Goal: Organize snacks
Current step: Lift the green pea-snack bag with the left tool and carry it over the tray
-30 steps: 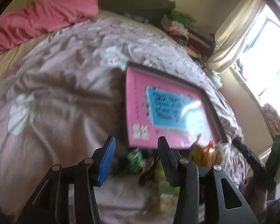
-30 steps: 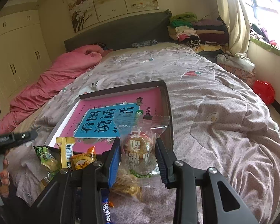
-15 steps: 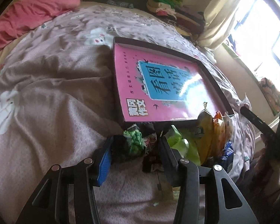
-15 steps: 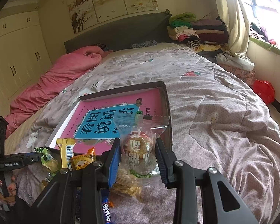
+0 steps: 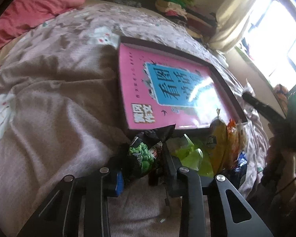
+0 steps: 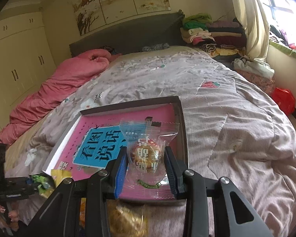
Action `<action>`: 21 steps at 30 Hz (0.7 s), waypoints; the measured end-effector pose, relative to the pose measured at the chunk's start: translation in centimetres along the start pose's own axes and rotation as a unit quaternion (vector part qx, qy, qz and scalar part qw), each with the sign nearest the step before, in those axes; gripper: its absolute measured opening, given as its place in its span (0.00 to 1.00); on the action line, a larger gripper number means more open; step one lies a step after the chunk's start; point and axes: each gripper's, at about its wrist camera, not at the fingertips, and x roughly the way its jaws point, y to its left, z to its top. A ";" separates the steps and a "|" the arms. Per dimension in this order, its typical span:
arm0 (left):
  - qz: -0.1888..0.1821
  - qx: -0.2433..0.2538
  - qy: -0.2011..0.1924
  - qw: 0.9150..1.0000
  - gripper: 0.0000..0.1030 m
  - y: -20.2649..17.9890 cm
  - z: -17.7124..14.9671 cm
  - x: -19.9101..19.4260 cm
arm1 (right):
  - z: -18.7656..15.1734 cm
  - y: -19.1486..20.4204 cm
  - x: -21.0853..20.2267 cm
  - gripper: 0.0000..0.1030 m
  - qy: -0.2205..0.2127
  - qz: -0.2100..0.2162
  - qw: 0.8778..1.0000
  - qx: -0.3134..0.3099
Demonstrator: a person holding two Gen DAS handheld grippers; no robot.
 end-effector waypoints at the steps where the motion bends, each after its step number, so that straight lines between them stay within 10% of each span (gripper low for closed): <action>1: -0.001 -0.008 -0.007 1.000 0.30 0.2 0.0 -0.6 | 0.1 -0.1 0.3 0.36 0.002 -0.001 1.000 0.000; 9: -0.008 -0.024 -0.063 0.998 0.30 -0.4 2.8 -3.0 | 0.0 -0.3 1.9 0.36 0.025 -0.003 1.000 0.003; 21: 0.026 -0.016 -0.048 0.998 0.30 -2.6 5.1 1.7 | -1.0 -0.1 3.7 0.36 0.057 -0.021 0.998 -0.015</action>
